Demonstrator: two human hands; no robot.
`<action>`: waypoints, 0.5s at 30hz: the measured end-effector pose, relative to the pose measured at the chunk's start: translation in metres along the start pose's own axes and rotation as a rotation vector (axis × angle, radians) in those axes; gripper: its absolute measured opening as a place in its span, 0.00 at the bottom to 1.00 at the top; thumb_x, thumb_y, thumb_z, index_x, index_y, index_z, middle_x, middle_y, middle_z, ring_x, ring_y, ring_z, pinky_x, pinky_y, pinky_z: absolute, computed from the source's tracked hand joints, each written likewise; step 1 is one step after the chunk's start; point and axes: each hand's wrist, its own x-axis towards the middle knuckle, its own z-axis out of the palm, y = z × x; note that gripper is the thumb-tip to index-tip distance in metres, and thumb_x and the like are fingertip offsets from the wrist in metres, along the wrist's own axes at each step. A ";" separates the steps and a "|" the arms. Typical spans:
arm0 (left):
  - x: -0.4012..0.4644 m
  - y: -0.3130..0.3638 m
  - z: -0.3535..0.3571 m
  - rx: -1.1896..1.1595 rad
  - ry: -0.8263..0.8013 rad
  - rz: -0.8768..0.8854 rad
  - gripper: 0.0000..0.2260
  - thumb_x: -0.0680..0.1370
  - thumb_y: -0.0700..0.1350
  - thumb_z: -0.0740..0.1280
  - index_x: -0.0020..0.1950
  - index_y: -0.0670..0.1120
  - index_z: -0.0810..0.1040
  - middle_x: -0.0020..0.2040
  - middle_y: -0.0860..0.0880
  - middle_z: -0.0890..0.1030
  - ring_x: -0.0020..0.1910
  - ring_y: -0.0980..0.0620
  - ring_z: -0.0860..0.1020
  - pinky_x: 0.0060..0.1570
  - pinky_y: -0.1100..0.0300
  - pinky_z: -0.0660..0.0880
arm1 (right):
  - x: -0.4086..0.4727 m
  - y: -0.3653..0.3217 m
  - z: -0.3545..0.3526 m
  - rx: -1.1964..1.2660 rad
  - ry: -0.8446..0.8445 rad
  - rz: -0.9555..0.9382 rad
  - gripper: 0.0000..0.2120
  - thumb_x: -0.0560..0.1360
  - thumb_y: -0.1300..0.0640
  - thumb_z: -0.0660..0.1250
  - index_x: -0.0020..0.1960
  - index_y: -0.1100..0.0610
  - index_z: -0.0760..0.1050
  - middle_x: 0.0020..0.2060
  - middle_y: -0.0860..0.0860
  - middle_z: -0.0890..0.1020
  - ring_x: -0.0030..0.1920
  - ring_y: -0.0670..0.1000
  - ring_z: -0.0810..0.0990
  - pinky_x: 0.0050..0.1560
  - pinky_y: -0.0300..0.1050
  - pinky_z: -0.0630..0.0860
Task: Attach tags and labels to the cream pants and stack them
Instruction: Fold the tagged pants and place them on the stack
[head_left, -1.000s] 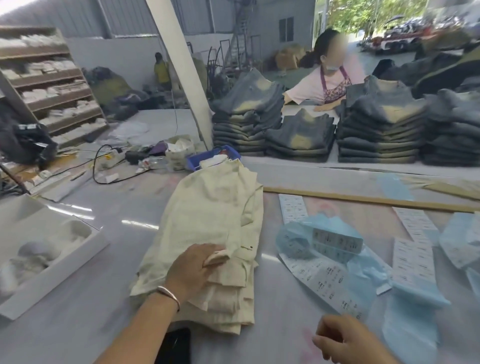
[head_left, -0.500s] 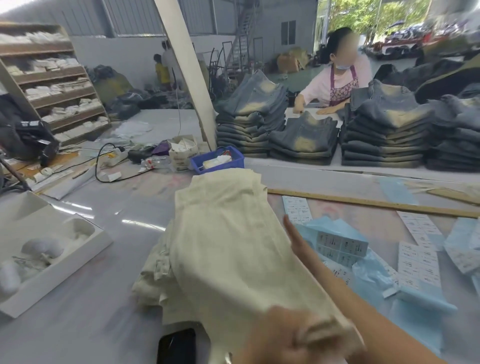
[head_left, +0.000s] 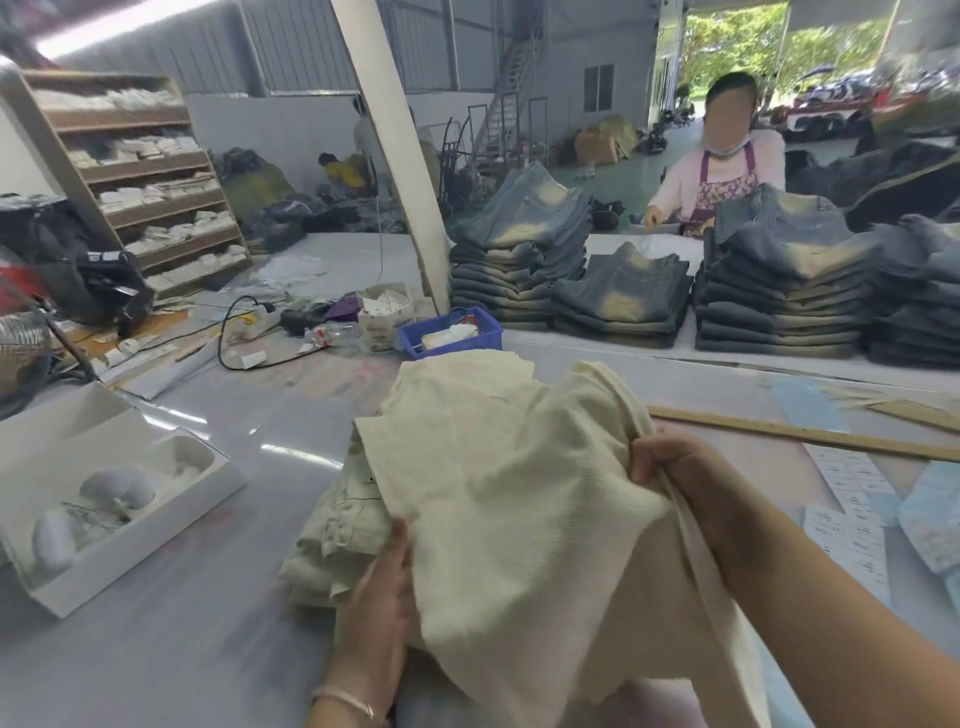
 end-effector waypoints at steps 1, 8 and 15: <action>-0.003 0.011 0.019 -0.171 -0.096 -0.151 0.35 0.72 0.66 0.65 0.67 0.40 0.76 0.65 0.37 0.77 0.67 0.40 0.72 0.71 0.46 0.62 | -0.005 0.000 -0.001 -0.011 -0.002 0.011 0.26 0.44 0.68 0.61 0.42 0.66 0.78 0.31 0.61 0.79 0.28 0.58 0.79 0.27 0.41 0.76; 0.008 0.022 0.048 -0.347 -0.063 -0.079 0.20 0.74 0.48 0.68 0.62 0.38 0.79 0.56 0.37 0.82 0.51 0.38 0.82 0.47 0.47 0.80 | -0.071 0.011 -0.030 -0.010 -0.202 0.041 0.31 0.53 0.76 0.55 0.56 0.78 0.72 0.43 0.73 0.80 0.46 0.63 0.83 0.45 0.44 0.81; -0.038 0.045 0.104 -0.273 -0.311 0.021 0.15 0.80 0.44 0.60 0.51 0.39 0.85 0.54 0.38 0.83 0.52 0.39 0.83 0.42 0.50 0.81 | -0.158 0.012 -0.102 -0.055 -0.085 0.127 0.37 0.44 0.60 0.82 0.54 0.64 0.82 0.54 0.71 0.79 0.47 0.65 0.83 0.45 0.55 0.82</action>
